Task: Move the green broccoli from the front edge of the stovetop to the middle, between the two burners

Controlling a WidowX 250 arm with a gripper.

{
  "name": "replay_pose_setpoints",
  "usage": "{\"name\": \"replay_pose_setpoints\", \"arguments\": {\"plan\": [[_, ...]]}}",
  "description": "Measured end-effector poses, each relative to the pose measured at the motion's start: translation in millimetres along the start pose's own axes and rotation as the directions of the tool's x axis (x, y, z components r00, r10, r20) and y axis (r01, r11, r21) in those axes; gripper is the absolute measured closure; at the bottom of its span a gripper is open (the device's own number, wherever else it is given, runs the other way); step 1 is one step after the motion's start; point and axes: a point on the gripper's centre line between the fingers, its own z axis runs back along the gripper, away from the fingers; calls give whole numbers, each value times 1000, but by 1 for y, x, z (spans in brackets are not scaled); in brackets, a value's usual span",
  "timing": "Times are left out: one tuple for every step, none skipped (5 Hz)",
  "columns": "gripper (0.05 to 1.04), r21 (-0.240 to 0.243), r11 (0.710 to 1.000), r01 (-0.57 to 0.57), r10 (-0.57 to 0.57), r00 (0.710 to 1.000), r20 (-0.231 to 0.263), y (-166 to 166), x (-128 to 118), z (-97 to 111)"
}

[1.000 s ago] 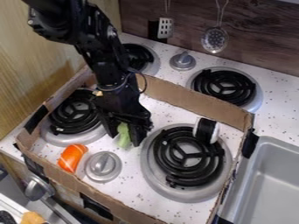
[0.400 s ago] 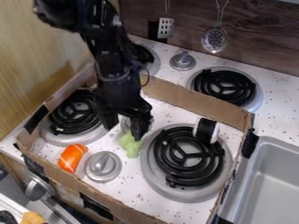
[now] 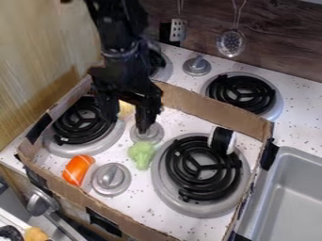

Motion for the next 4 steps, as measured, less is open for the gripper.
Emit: {"name": "replay_pose_setpoints", "arguments": {"plan": [[86, -14, 1000, 7, -7, 1000, 2, -6, -6, 14], [86, -30, 999, 35, -34, 999, 1, -12, -5, 27], [86, -14, 998, 56, -56, 998, 3, -19, -4, 44], [86, 6, 998, 65, -65, 998, -1, -23, -5, 56]]}}
